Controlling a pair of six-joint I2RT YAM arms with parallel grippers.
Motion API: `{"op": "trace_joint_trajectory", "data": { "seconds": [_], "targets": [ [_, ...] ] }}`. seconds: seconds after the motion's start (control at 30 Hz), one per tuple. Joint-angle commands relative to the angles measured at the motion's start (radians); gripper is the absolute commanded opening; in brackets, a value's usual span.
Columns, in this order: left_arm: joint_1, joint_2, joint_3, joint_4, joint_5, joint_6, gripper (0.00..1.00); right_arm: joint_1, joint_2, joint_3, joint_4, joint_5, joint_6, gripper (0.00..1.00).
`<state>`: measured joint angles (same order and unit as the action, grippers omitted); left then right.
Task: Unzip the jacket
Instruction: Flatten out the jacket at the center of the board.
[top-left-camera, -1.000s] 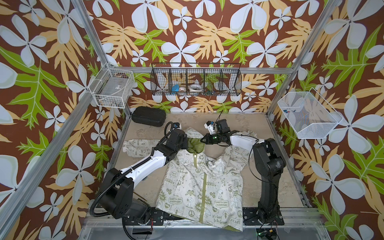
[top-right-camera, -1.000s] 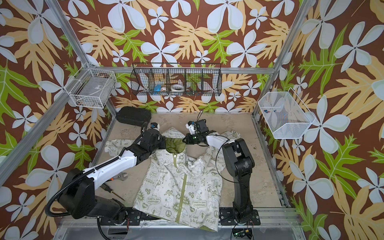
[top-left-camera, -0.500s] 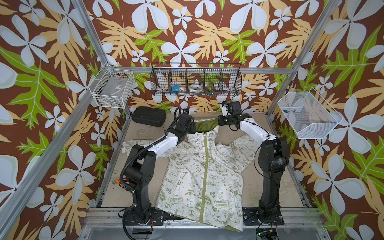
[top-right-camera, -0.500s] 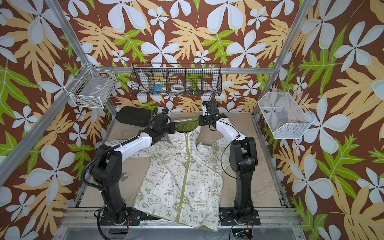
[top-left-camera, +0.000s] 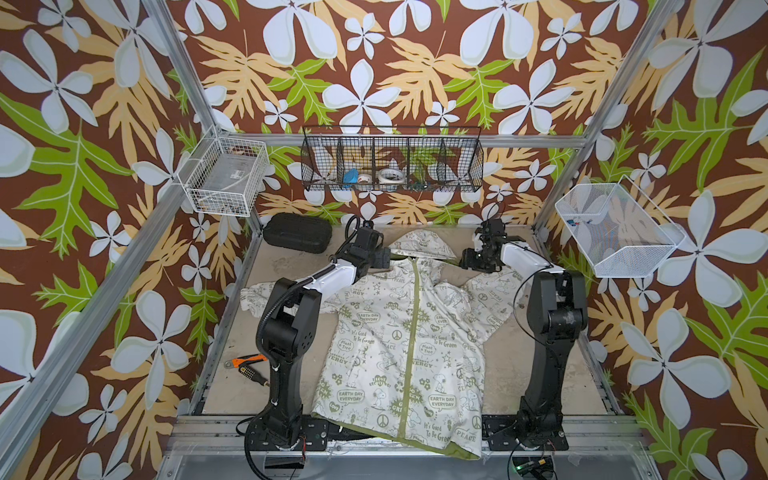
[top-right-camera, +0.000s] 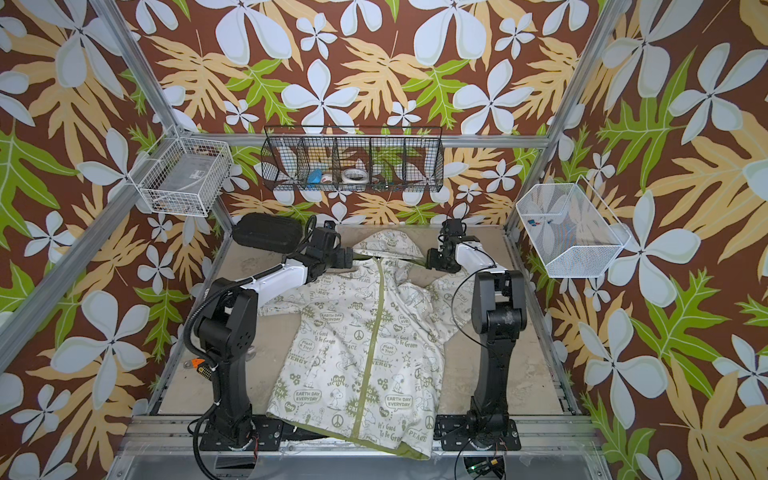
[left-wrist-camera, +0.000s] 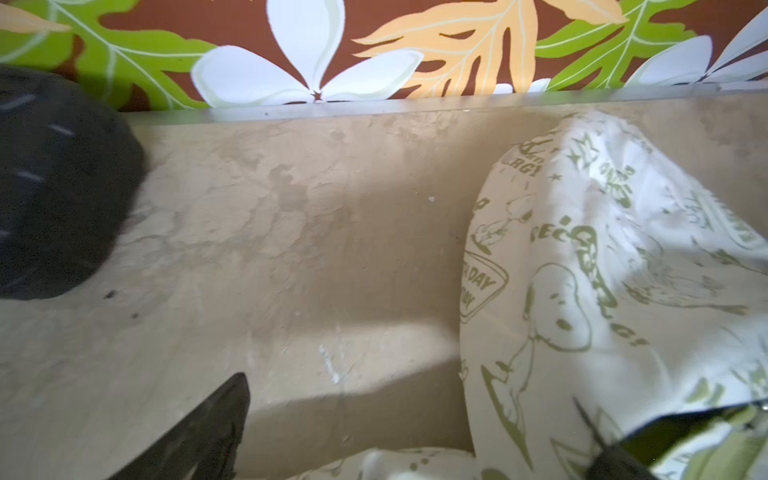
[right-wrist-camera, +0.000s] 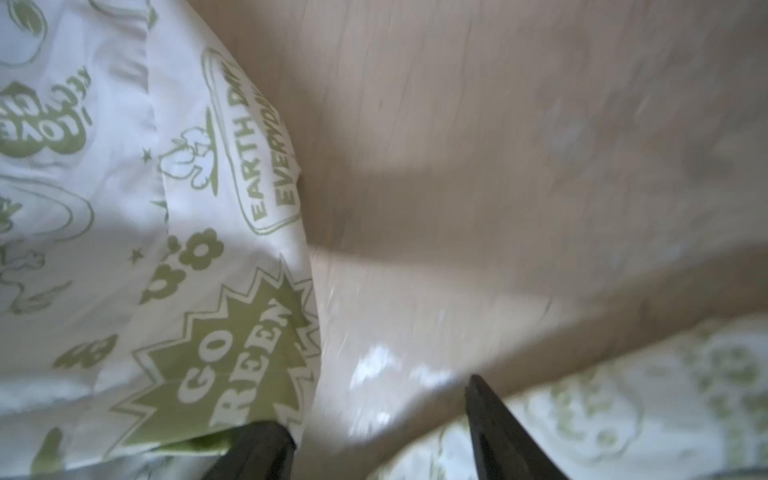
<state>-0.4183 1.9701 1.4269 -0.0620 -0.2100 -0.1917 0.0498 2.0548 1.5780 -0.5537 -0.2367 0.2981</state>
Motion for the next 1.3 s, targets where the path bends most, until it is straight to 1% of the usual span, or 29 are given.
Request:
{"op": "trace_joint_trajectory", "data": {
  "seconds": [0.0, 0.1, 0.2, 0.27, 0.33, 0.4, 0.47, 0.5, 0.57, 0.6, 0.63, 0.73, 0.8, 0.83, 0.97, 1.07, 1.27],
  "targets": [
    [0.021, -0.058, -0.078, 0.022, -0.069, 0.061, 1.00, -0.025, -0.094, -0.115, 0.061, -0.029, 0.108, 0.63],
    [0.029, -0.092, -0.130, 0.015, -0.023, 0.073, 1.00, -0.079, -0.122, -0.207, 0.101, -0.004, 0.157, 0.61],
    [0.029, -0.065, -0.090, -0.032, 0.073, 0.080, 1.00, -0.148, -0.152, -0.314, 0.195, -0.051, 0.190, 0.60],
    [0.027, -0.032, -0.057, -0.062, 0.146, 0.100, 1.00, -0.182, -0.137, -0.329, 0.208, -0.080, 0.192, 0.60],
    [0.029, -0.010, -0.042, -0.091, 0.190, 0.108, 1.00, -0.213, -0.112, -0.322, 0.207, -0.078, 0.190, 0.60],
    [0.029, -0.007, -0.052, -0.092, 0.211, 0.116, 1.00, -0.236, -0.084, -0.309, 0.215, -0.111, 0.180, 0.61],
    [0.029, -0.004, -0.062, -0.088, 0.213, 0.120, 1.00, -0.238, -0.057, -0.272, 0.200, -0.149, 0.148, 0.60],
    [0.028, 0.004, -0.056, -0.093, 0.216, 0.120, 0.99, -0.235, -0.047, -0.259, 0.203, -0.193, 0.132, 0.60],
    [0.029, 0.033, -0.017, -0.126, 0.257, 0.116, 0.98, -0.225, -0.041, -0.240, 0.216, -0.291, 0.085, 0.60],
    [0.029, 0.048, 0.006, -0.139, 0.306, 0.116, 0.97, -0.205, -0.042, -0.225, 0.220, -0.340, 0.047, 0.60],
    [0.029, 0.058, 0.019, -0.141, 0.371, 0.118, 0.97, -0.186, -0.045, -0.210, 0.212, -0.351, 0.026, 0.60],
    [0.029, 0.076, 0.035, -0.131, 0.540, 0.129, 0.95, -0.129, -0.047, -0.181, 0.198, -0.440, -0.010, 0.62],
    [0.027, 0.079, 0.038, -0.139, 0.604, 0.147, 0.95, -0.094, -0.042, -0.153, 0.160, -0.455, -0.037, 0.65],
    [0.025, 0.076, 0.037, -0.148, 0.615, 0.159, 0.99, -0.074, -0.037, -0.134, 0.137, -0.455, -0.055, 0.66],
    [0.007, 0.044, 0.020, -0.177, 0.597, 0.201, 1.00, -0.013, -0.028, -0.082, 0.081, -0.415, -0.073, 0.71],
    [-0.008, -0.010, -0.020, -0.161, 0.533, 0.211, 1.00, 0.021, -0.043, -0.057, 0.065, -0.357, -0.067, 0.71],
    [-0.010, -0.148, -0.122, -0.071, 0.465, 0.174, 1.00, 0.025, -0.124, -0.034, 0.010, -0.242, -0.063, 0.71]
  ]
}}
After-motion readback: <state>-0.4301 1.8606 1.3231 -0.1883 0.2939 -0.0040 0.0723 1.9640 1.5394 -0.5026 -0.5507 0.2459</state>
